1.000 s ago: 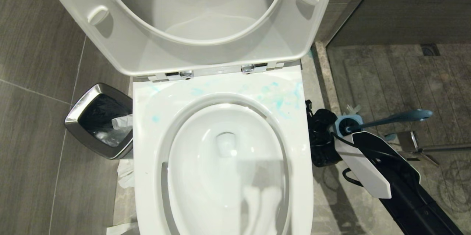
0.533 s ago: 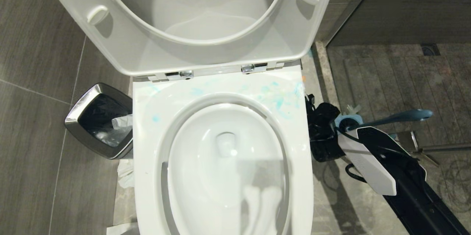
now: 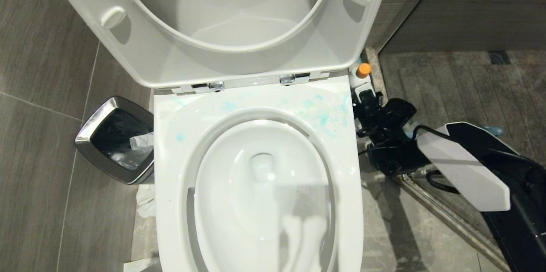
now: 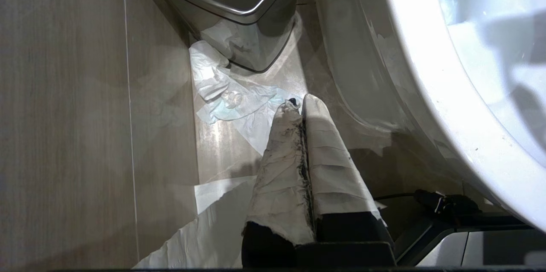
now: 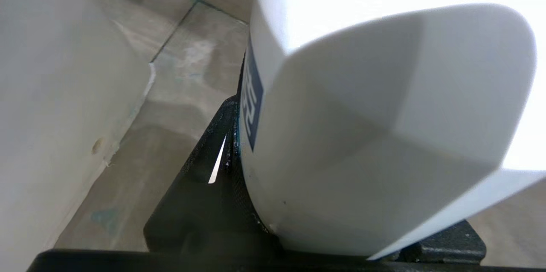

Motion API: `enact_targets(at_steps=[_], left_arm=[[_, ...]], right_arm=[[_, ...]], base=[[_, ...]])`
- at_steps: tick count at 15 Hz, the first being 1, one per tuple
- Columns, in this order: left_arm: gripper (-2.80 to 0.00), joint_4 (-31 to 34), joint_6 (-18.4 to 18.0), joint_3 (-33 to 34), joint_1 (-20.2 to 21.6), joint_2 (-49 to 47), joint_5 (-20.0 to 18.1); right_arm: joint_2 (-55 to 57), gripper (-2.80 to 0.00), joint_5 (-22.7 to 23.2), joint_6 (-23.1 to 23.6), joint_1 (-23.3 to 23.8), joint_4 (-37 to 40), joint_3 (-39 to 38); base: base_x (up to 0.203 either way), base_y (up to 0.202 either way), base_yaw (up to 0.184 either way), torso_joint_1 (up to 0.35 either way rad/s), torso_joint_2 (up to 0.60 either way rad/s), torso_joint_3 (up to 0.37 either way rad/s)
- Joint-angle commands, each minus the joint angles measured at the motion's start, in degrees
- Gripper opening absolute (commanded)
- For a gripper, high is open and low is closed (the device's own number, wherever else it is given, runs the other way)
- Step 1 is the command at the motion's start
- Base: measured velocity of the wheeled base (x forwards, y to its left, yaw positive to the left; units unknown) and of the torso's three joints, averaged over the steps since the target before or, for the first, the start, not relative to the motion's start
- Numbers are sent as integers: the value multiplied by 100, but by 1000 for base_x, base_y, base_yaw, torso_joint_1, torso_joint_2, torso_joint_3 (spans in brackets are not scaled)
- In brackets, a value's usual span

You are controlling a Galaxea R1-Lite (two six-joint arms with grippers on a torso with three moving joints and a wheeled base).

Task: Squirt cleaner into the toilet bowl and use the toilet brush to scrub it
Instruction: Pour in the cleaning agent

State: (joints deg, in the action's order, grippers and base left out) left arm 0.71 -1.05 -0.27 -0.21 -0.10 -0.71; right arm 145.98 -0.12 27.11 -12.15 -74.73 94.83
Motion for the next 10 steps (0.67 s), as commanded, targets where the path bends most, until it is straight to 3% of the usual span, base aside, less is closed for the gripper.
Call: enact_targets(at_steps=[1, 6, 10], left_arm=[[-280, 0, -1, 0, 2, -8, 0], [-280, 0, -1, 0, 1, -8, 0], [-280, 0, -1, 0, -3, -8, 0]], right_arm=[[-1325, -280, -116, -14, -13, -31, -977], [-3869, -280, -486, -228, -127, 523, -3017], [-5347, -280, -611, -294, -209, 1149, -3517]], base=[[0, 0, 0, 0, 0, 0], [0, 0, 0, 0, 0, 0], [0, 0, 0, 0, 0, 0]])
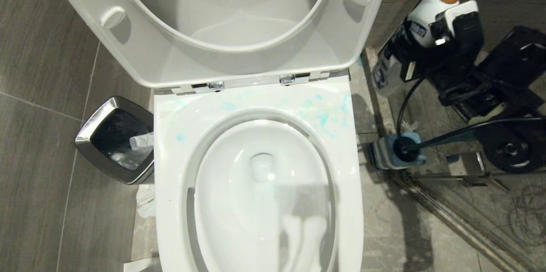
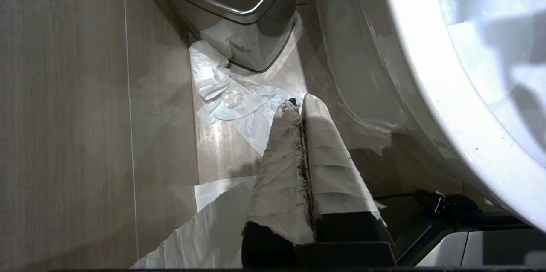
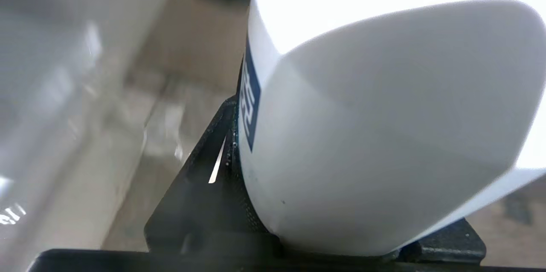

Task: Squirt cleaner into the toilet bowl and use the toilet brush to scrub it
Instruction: Pour in the cleaning agent

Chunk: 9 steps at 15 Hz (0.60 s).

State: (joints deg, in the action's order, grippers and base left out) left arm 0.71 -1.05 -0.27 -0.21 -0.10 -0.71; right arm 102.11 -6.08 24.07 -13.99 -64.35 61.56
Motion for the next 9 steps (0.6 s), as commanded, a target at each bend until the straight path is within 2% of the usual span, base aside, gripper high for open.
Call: enact_targets(at_steps=[1, 4, 6, 8, 9], left_arm=[[-280, 0, -1, 0, 3, -8, 0], [-280, 0, -1, 0, -2, -8, 0], [-280, 0, -1, 8, 2, -8, 0], [-280, 0, -1, 0, -4, -8, 0], [-280, 0, -1, 0, 3, -8, 0]], right_arm=[[-1176, -280, -20, 10, -64, 302, -287], [-1636, -280, -182, 26, -830, 1163, -335], [-1883, -280, -626, 61, -1618, 1858, -201], [-2054, -280, -1081, 326, -2380, 2535, 26], [-2106, -280, -1285, 620, -2723, 2817, 125]], base=[[0, 0, 0, 0, 0, 0], [0, 0, 0, 0, 0, 0], [0, 0, 0, 0, 0, 0], [0, 0, 0, 0, 0, 0], [0, 0, 0, 0, 0, 0]])
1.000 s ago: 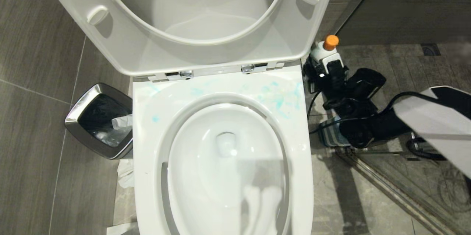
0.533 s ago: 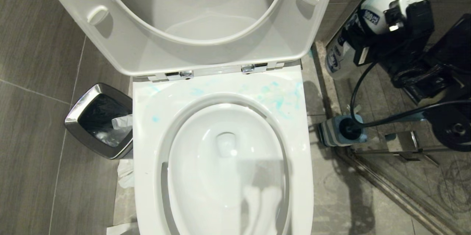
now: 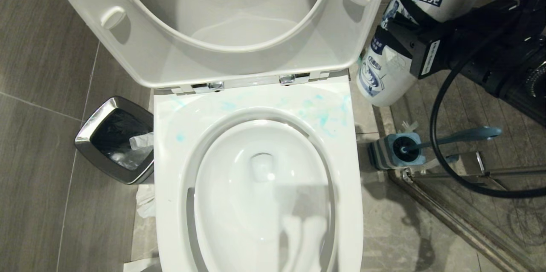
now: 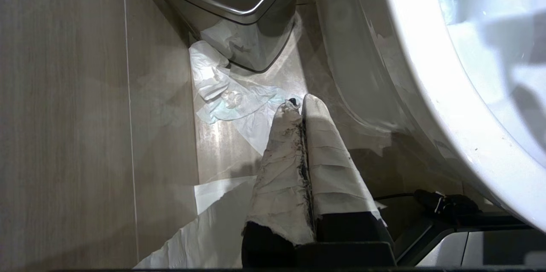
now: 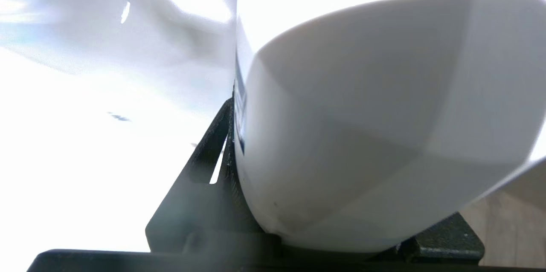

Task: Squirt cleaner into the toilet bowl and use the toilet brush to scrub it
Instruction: Pour in the cleaning agent

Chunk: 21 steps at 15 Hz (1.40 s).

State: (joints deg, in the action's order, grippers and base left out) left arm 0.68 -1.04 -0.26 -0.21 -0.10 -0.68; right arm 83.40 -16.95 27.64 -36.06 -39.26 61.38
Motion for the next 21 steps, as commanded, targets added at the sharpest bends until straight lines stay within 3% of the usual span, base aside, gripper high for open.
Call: enact_targets(at_steps=[1, 5, 9, 15, 21], left_arm=[[-280, 2, -1, -1, -3, -8, -2], [-280, 2, -1, -1, 3, -8, -2], [-280, 2, -1, -1, -6, -8, -2], [-280, 2, -1, -1, 3, -8, -2], [-280, 2, -1, -1, 3, -8, -2]], right_arm=[[-260, -280, -365, 614, -775, 541, 227], [-208, -280, -656, 1233, -1364, 816, 371], [-187, -280, -947, 2073, -1475, 1452, 478], [196, -280, -1387, 4561, -1486, 1653, 604], [790, -280, -1515, 6995, -1501, 1752, 1501]], base=[[0, 0, 0, 0, 0, 0], [0, 0, 0, 0, 0, 0], [0, 0, 0, 0, 0, 0], [0, 0, 0, 0, 0, 0], [0, 0, 0, 0, 0, 0]])
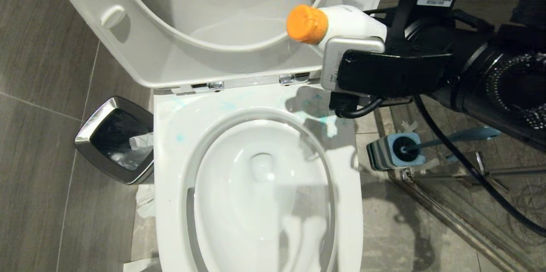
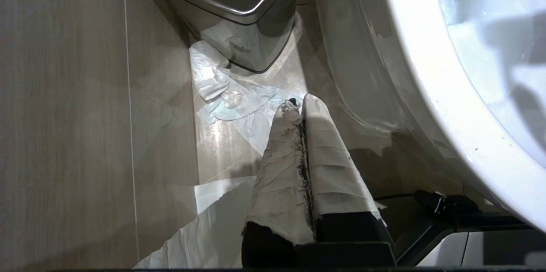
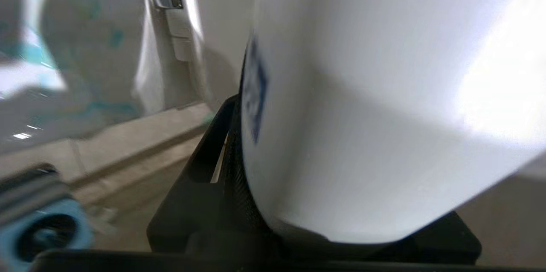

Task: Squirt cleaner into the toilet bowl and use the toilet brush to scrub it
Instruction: Pour in the cleaning agent

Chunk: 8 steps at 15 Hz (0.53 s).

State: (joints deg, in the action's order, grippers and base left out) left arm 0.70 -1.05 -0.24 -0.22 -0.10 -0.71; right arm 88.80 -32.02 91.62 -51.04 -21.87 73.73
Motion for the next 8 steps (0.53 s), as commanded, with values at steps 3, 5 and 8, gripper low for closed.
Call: enact_targets(at_steps=[3, 5, 8], left_arm=[[-280, 1, -1, -2, -4, -8, 0], [-280, 1, -1, -2, -1, -8, 0], [-280, 1, -1, -2, -4, -8, 0]], right_arm=[[485, -280, -567, 1725, -259, 631, 1023], [766, -280, -1326, 2339, -730, 725, 1485], [987, -280, -1877, 2868, -1212, 834, 1768]], base=[[0, 0, 0, 0, 0, 0], [0, 0, 0, 0, 0, 0], [0, 0, 0, 0, 0, 0]])
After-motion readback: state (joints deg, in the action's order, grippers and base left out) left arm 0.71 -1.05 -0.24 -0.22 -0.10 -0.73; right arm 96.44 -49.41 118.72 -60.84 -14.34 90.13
